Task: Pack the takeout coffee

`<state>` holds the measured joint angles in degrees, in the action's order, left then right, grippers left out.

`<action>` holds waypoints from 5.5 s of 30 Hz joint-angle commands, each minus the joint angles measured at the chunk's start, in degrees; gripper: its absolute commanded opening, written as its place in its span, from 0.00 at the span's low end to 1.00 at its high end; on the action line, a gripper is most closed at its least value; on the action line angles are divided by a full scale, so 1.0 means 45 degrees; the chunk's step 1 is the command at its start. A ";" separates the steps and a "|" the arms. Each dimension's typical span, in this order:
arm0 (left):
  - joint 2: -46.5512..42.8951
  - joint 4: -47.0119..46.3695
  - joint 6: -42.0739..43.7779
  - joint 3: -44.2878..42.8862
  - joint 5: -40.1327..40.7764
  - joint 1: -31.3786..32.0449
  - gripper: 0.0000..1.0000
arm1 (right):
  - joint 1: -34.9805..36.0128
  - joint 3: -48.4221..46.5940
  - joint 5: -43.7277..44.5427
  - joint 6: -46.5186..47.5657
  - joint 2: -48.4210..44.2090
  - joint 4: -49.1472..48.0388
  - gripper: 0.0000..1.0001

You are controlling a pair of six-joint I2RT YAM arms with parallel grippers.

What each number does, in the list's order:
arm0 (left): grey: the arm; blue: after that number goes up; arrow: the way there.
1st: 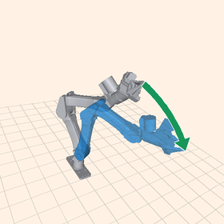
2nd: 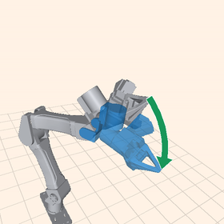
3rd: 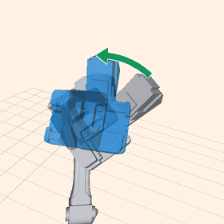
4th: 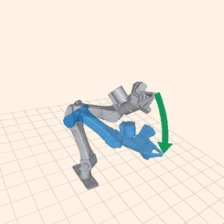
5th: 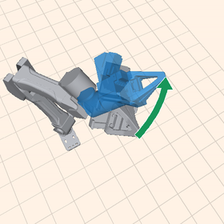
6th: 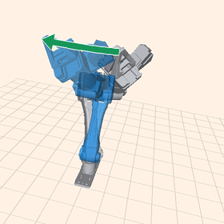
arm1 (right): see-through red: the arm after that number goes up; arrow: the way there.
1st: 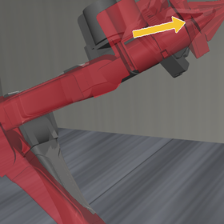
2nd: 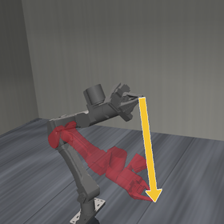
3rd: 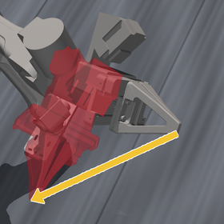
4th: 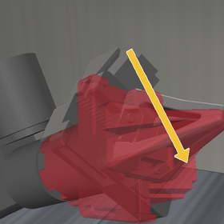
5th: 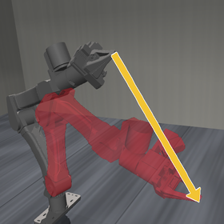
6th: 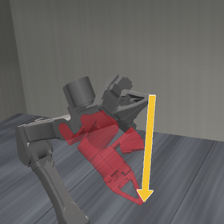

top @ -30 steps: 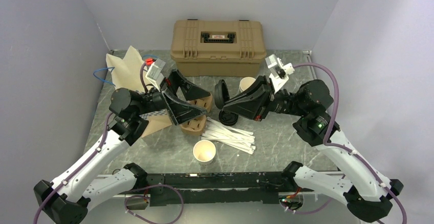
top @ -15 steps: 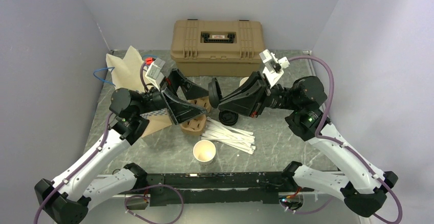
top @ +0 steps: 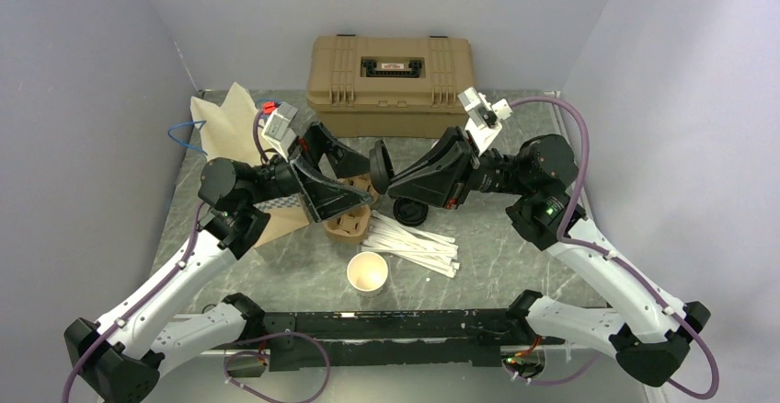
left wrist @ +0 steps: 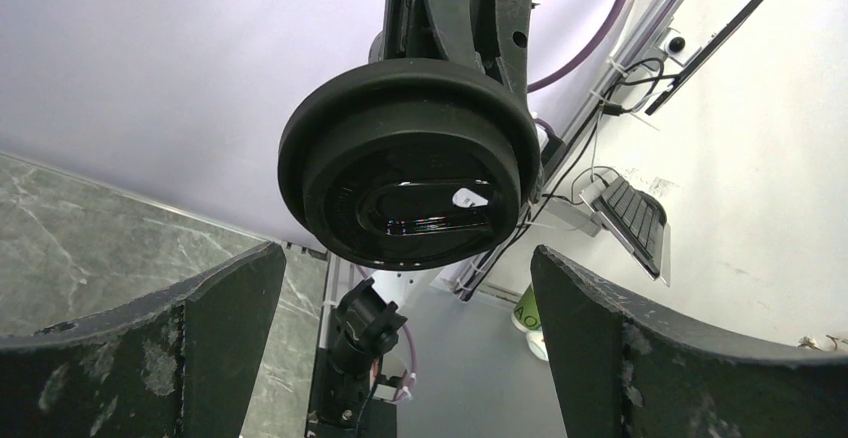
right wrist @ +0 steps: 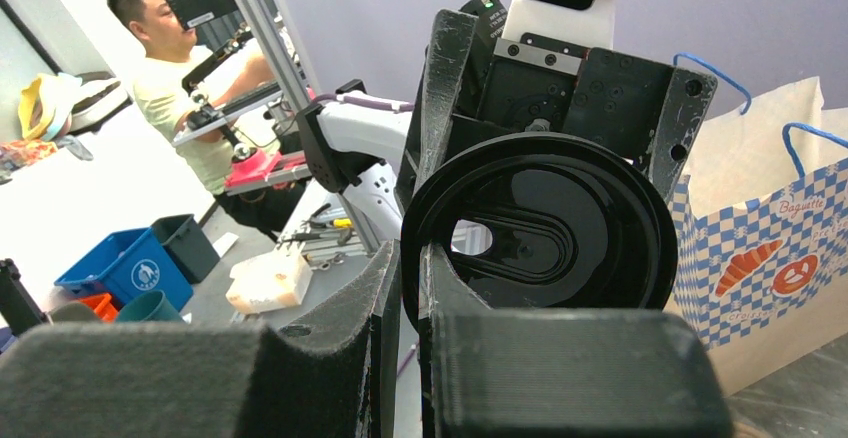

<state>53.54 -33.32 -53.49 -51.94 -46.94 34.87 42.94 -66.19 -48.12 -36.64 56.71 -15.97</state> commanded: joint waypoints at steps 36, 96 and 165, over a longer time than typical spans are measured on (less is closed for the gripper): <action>0.0180 -0.0780 -0.0611 -0.0547 0.0061 0.0033 0.99 | 0.0049 0.0424 0.0607 0.1128 0.0238 0.0482 0.07; -0.0109 0.1348 0.0939 -0.0510 0.0417 0.0043 0.57 | 0.0047 -0.0020 0.2245 0.2884 -0.1981 0.3212 0.72; 0.8157 2.3483 0.4689 -0.7574 1.1136 0.6528 0.47 | 0.0341 0.3718 1.4765 0.3055 -0.0379 1.2161 0.61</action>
<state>89.56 72.62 -32.16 -86.46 2.20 63.86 44.25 -49.93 16.47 -21.50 56.29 39.18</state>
